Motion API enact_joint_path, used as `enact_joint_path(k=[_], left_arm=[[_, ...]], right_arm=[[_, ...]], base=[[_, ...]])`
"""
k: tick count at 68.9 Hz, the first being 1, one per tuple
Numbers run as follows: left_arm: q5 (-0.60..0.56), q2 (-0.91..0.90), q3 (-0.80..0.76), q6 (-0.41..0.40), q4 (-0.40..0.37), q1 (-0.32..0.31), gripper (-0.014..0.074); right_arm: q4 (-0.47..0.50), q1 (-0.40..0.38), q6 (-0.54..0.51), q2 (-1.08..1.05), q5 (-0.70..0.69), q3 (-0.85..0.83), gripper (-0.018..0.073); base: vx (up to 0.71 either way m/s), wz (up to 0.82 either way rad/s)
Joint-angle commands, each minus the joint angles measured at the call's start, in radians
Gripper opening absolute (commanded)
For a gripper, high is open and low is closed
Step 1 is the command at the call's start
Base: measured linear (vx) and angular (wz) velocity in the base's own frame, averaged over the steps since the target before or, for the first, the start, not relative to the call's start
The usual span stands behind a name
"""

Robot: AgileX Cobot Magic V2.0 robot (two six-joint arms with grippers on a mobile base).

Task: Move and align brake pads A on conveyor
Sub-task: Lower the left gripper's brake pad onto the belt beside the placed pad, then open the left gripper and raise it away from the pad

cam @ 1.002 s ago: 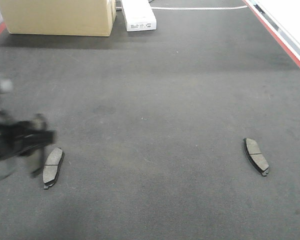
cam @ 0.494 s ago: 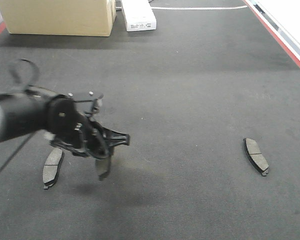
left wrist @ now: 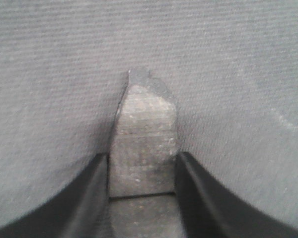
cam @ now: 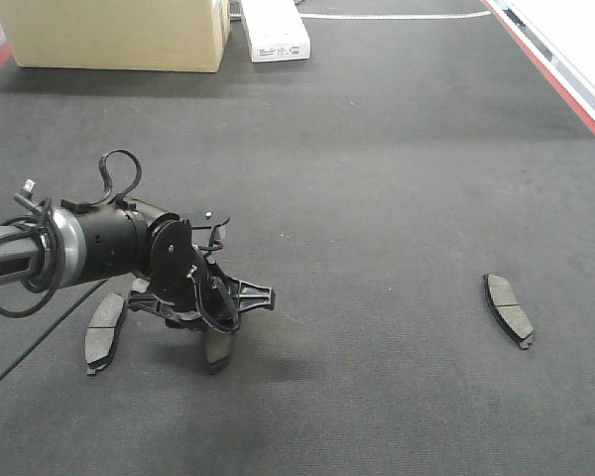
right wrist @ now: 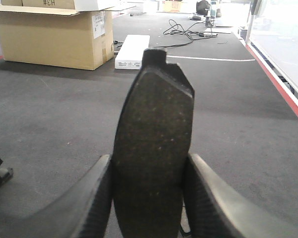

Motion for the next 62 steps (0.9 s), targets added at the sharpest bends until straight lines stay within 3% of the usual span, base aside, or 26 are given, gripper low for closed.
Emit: enact_joint_path(k=[1, 11, 22, 32, 41, 62], left_arm=[[-0.042, -0.047, -0.027, -0.001, -0.01, -0.009, 0.0435], [-0.041, -0.085, -0.027, -0.002, 0.014, -0.009, 0.0517], [-0.022, -0.191, -0.026, -0.004, 0.045, -0.009, 0.0514], [0.039, -0.324, -0.008, -0.004, 0.131, -0.009, 0.0513], [0.031, -0.461, 0.067, -0.049, 0.22, -0.009, 0.0513], [0.031, -0.828, 0.339, -0.046, 0.369, -0.009, 0.0513]], right_arm=[[-0.002, -0.004, -0.009, 0.011, -0.101, -0.028, -0.0005], [-0.002, -0.004, -0.009, 0.011, -0.101, -0.028, -0.0005], [-0.002, -0.004, -0.009, 0.011, -0.101, -0.028, -0.0005], [-0.002, -0.004, -0.009, 0.011, -0.101, -0.028, -0.0005], [-0.002, -0.004, -0.009, 0.011, -0.101, -0.028, -0.0005], [-0.002, -0.004, -0.009, 0.011, -0.101, -0.028, -0.0005]], base=[[0.0, 0.0], [0.0, 0.0], [0.0, 0.0], [0.0, 0.0], [0.0, 0.0], [0.0, 0.0]])
